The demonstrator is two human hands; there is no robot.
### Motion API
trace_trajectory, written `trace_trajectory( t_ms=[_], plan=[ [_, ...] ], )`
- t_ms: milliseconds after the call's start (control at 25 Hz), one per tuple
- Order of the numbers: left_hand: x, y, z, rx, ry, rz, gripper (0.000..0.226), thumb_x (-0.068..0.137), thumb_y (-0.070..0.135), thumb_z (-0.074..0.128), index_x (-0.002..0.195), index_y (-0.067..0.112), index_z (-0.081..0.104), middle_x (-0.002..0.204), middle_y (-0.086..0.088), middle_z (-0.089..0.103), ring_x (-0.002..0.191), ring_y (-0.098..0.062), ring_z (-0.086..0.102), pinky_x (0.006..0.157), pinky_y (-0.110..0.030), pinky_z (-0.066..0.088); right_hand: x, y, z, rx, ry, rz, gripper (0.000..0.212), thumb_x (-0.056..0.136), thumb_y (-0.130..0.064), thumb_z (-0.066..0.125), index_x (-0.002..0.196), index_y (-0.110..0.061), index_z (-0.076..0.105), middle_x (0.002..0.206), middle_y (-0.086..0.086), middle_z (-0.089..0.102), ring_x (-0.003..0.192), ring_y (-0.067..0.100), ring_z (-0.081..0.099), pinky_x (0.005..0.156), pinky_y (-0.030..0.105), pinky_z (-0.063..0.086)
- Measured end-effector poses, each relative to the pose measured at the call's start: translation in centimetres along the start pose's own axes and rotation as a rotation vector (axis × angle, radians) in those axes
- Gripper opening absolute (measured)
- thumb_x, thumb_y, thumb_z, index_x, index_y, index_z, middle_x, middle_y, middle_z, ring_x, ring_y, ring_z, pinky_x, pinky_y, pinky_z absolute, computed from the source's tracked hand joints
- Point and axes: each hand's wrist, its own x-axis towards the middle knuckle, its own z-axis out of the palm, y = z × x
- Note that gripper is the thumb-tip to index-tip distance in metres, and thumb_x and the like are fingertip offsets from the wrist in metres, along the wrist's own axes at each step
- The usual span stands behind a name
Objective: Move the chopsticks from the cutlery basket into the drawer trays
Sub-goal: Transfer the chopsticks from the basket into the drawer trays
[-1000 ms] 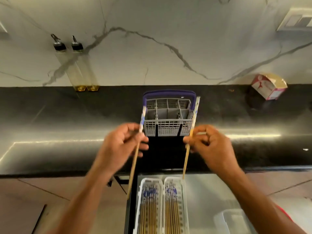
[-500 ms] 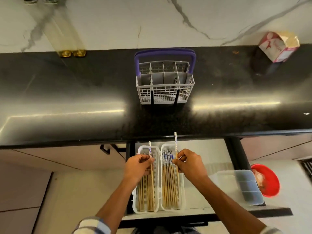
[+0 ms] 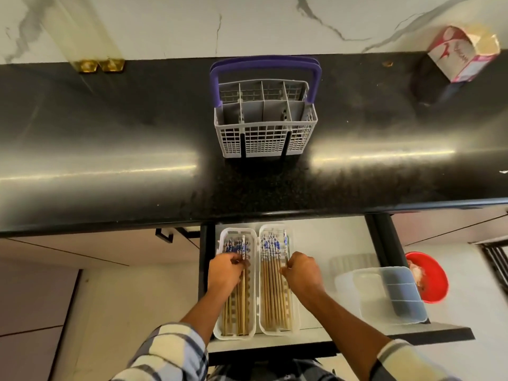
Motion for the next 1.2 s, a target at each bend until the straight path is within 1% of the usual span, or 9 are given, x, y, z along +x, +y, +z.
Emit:
trace_trajectory(
  t_ms=[80, 240, 400, 480, 560, 640, 920, 1080, 1200],
  plan=[
    [0.8, 0.3, 0.5, 0.036, -0.010, -0.008, 0.023, 0.089, 0.017, 0.069, 0.112, 0.015, 0.073, 0.092, -0.003, 0.072, 0.074, -0.019, 0.072, 0.071, -0.037, 0.063, 0.7, -0.9, 0.0, -0.136, -0.004, 0.005, 0.018, 0.089, -0.024, 0.069, 0.102, -0.011, 0.066, 0.093, 0.004, 0.073, 0.080, 0.020, 0.071, 0.072, 0.032, 0.061],
    [1.9, 0.8, 1.6, 0.152, -0.039, 0.021, 0.021, 0.090, 0.027, 0.068, 0.109, 0.022, 0.072, 0.099, -0.002, 0.073, 0.077, -0.014, 0.068, 0.070, -0.026, 0.058, 1.7, -2.1, 0.6, -0.338, -0.025, -0.016, 0.020, 0.096, -0.017, 0.059, 0.113, -0.007, 0.064, 0.103, 0.007, 0.071, 0.091, 0.020, 0.071, 0.077, 0.029, 0.060],
    [2.8, 0.6, 2.5, 0.288, -0.061, -0.013, 0.019, 0.090, 0.035, 0.064, 0.104, 0.025, 0.072, 0.092, -0.003, 0.072, 0.077, -0.018, 0.069, 0.076, -0.034, 0.061, 2.3, -2.8, 1.4, -0.438, -0.074, -0.023, 0.021, 0.097, -0.014, 0.058, 0.114, -0.003, 0.063, 0.103, 0.010, 0.070, 0.092, 0.020, 0.071, 0.078, 0.028, 0.059],
    [3.1, 0.6, 2.8, 0.331, -0.079, -0.026, 0.018, 0.093, 0.036, 0.061, 0.105, 0.025, 0.069, 0.091, -0.002, 0.070, 0.074, -0.017, 0.067, 0.069, -0.031, 0.059, 2.6, -2.9, 1.8, -0.469, -0.103, -0.040, 0.019, 0.096, -0.013, 0.058, 0.111, -0.003, 0.064, 0.102, 0.011, 0.070, 0.091, 0.020, 0.070, 0.078, 0.027, 0.058],
    [3.4, 0.6, 3.0, 0.345, -0.082, -0.031, 0.018, 0.094, 0.035, 0.060, 0.105, 0.024, 0.067, 0.089, -0.002, 0.068, 0.071, -0.015, 0.065, 0.061, -0.025, 0.052, 3.0, -3.1, 2.0, -0.494, -0.128, -0.052, 0.018, 0.095, -0.011, 0.059, 0.111, -0.003, 0.064, 0.100, 0.011, 0.069, 0.090, 0.020, 0.069, 0.079, 0.027, 0.058],
    [3.6, 0.6, 3.1, 0.345, -0.085, -0.049, 0.017, 0.094, 0.034, 0.059, 0.104, 0.022, 0.067, 0.087, -0.002, 0.067, 0.070, -0.014, 0.063, 0.057, -0.022, 0.047, 3.4, -3.3, 2.1, -0.513, -0.136, -0.058, 0.020, 0.094, -0.011, 0.060, 0.112, -0.003, 0.062, 0.101, 0.012, 0.068, 0.090, 0.021, 0.069, 0.080, 0.028, 0.058],
    [4.1, 1.0, 3.1, 0.435, -0.111, -0.040, 0.019, 0.094, 0.034, 0.060, 0.107, 0.021, 0.064, 0.090, -0.001, 0.062, 0.078, -0.017, 0.059, 0.070, -0.028, 0.049, 4.0, -3.4, 2.0, -0.538, -0.148, -0.059, 0.025, 0.093, -0.010, 0.062, 0.117, -0.002, 0.060, 0.103, 0.013, 0.069, 0.094, 0.023, 0.070, 0.081, 0.030, 0.057],
    [3.5, 1.2, 2.9, 0.462, -0.078, 0.007, 0.024, 0.093, 0.030, 0.060, 0.116, 0.023, 0.057, 0.093, 0.001, 0.052, 0.079, -0.016, 0.053, 0.070, -0.028, 0.047, 4.0, -3.2, 1.9, -0.520, -0.139, -0.075, 0.022, 0.093, -0.009, 0.062, 0.114, -0.002, 0.062, 0.100, 0.012, 0.069, 0.090, 0.023, 0.069, 0.080, 0.029, 0.057],
    [2.8, 1.2, 2.8, 0.461, -0.067, 0.036, 0.027, 0.095, 0.027, 0.057, 0.122, 0.026, 0.055, 0.096, 0.002, 0.049, 0.079, -0.014, 0.051, 0.071, -0.027, 0.047, 3.9, -2.8, 2.0, -0.511, -0.126, -0.104, 0.018, 0.094, -0.009, 0.060, 0.111, -0.003, 0.062, 0.096, 0.011, 0.068, 0.086, 0.022, 0.069, 0.078, 0.029, 0.058]
  ],
)
